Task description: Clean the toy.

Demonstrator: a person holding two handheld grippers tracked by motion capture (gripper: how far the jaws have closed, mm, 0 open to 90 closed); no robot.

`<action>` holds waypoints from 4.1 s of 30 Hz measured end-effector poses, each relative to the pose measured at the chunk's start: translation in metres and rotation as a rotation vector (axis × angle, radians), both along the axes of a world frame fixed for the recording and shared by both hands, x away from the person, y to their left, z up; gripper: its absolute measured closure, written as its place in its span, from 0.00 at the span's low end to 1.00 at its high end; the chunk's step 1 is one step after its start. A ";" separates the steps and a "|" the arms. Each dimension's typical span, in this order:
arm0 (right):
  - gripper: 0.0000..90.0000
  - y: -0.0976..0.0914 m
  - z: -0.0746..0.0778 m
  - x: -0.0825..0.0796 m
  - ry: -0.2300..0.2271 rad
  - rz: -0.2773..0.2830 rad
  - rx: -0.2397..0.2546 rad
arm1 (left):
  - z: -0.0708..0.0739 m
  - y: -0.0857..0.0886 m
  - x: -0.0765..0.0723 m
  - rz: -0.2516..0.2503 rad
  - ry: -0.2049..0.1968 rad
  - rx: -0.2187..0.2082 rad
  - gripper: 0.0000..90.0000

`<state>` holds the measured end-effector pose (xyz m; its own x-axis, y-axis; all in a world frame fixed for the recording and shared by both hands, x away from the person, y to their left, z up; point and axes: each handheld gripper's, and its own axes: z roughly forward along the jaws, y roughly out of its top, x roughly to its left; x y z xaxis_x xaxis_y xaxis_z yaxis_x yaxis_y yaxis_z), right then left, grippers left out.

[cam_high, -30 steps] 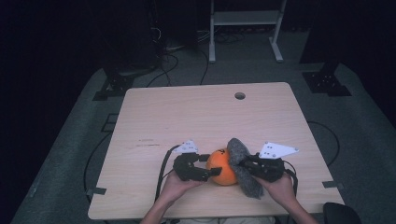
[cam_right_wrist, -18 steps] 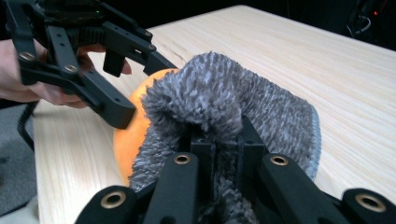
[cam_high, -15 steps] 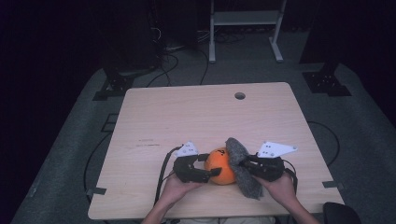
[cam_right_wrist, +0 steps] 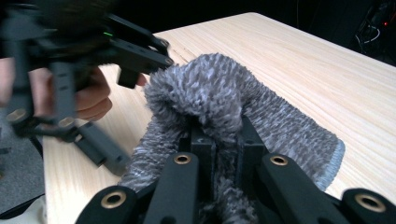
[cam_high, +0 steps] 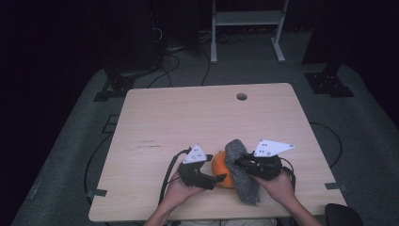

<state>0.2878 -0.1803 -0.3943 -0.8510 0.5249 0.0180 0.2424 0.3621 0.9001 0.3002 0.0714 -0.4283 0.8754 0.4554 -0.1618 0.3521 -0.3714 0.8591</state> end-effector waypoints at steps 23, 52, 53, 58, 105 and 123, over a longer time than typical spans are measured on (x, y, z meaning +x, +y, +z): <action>0.90 0.017 -0.008 -0.011 0.005 0.061 -0.061 | -0.001 0.009 -0.012 -0.050 -0.008 0.039 0.43; 0.90 -0.001 -0.011 0.017 0.034 0.030 -0.098 | -0.002 0.003 -0.022 -0.146 -0.102 0.184 0.45; 0.90 -0.010 -0.014 0.013 0.036 0.017 -0.100 | -0.001 0.003 -0.023 -0.149 -0.103 0.180 0.44; 0.90 -0.030 -0.017 0.007 0.065 -0.009 -0.062 | 0.008 -0.002 -0.024 -0.164 -0.094 0.130 0.30; 0.56 -0.129 -0.015 0.038 0.073 -0.181 -0.009 | 0.017 0.005 -0.015 -0.132 -0.086 0.011 0.23; 0.60 -0.142 -0.008 0.030 0.029 -0.226 0.066 | 0.015 -0.018 -0.011 -0.104 -0.097 0.067 0.10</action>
<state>0.3174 -0.3225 -0.4022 -0.7107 0.6987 0.0816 0.3366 0.2359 0.9116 0.2891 0.0537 -0.4129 0.9286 0.3683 -0.0462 0.2248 -0.4589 0.8596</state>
